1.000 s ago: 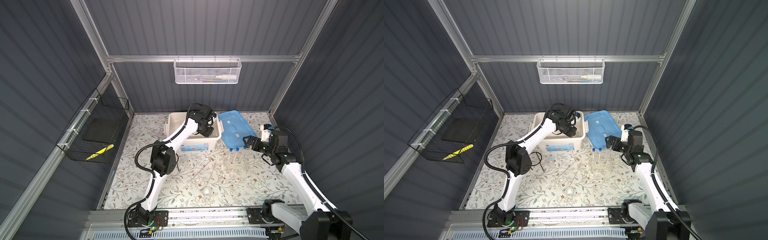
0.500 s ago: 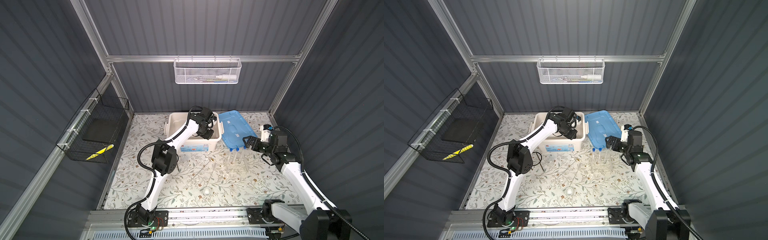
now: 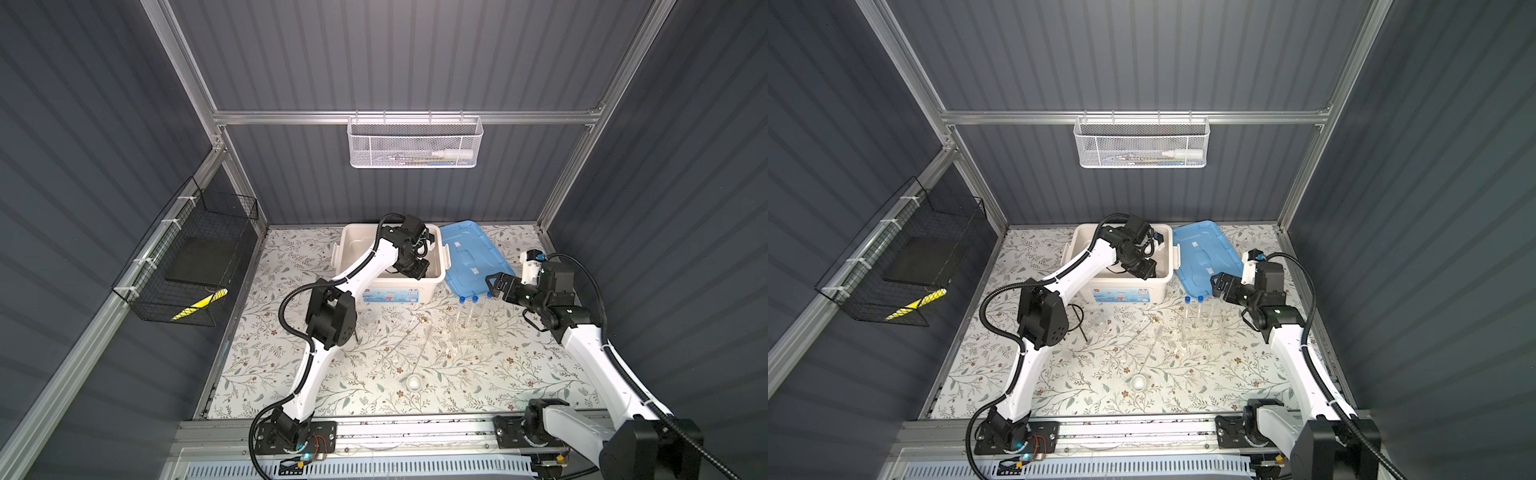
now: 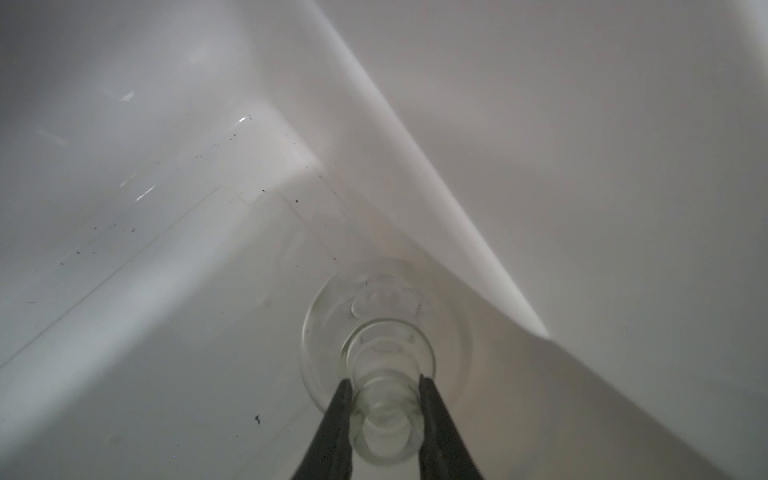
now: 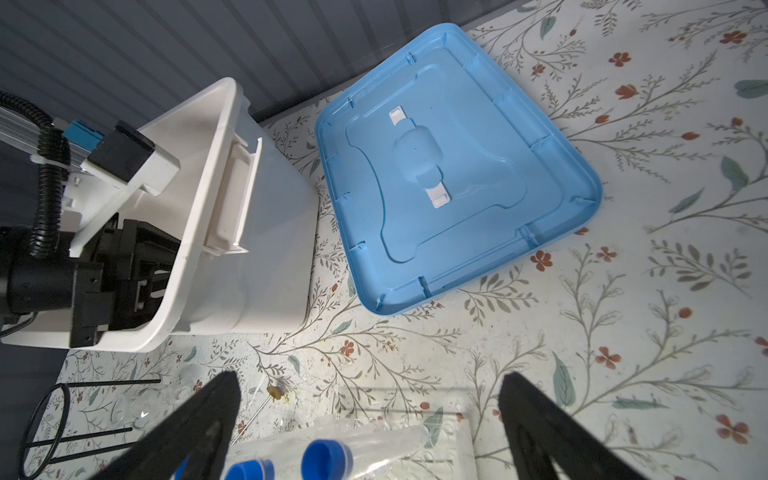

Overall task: Organize the chemistry lab equipment
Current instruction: 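Carry the flask over the white box and lower it inside, left gripper, then open the left gripper to release the flask in the box, then move the left gripper back over the small clear glass bottle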

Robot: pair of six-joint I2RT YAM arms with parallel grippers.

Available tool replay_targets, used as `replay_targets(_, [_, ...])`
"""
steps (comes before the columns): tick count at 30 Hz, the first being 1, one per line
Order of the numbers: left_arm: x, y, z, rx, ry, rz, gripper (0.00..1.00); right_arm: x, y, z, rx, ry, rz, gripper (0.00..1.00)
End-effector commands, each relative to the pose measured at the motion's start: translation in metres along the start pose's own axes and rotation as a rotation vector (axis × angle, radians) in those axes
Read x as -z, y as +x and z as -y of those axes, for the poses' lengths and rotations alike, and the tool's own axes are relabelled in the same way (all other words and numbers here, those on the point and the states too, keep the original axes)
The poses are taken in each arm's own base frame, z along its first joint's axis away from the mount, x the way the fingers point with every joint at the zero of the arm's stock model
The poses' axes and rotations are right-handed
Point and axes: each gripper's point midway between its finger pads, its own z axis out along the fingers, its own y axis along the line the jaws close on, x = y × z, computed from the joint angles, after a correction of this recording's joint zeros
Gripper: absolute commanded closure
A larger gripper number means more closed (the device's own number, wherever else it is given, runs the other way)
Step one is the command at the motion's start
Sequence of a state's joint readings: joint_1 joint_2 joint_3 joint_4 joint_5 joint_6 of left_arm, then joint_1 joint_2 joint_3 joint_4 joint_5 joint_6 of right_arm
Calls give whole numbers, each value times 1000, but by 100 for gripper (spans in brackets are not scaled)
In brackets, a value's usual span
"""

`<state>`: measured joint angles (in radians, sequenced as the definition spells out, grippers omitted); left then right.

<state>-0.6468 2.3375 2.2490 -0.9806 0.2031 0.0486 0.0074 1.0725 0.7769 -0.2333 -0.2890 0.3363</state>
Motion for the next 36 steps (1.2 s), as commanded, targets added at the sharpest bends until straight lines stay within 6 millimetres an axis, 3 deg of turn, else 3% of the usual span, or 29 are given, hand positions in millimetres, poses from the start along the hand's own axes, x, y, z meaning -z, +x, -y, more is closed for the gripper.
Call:
replay_targets(1, [-18,4,3,8,31,-25,74,-2,6,5,-3,17,-17,1])
replay_targets(10, [-12,1,1,13,11,-13,57,-2,6,6,0,20,-16,1])
replay_targets(18, [9,-15,4,13,1,60,39,1,5,5,5,21,-8,1])
replay_targets(26, [59,-38,-1,-2,-97,184,10,4,5,5,6,24,-2,1])
replay_targets(31, [100,-51,-10,5,-209,335,0,5,6,5,8,22,1,1])
replay_targets(36, [141,-53,-13,22,-277,441,0,7,6,5,14,22,6,1])
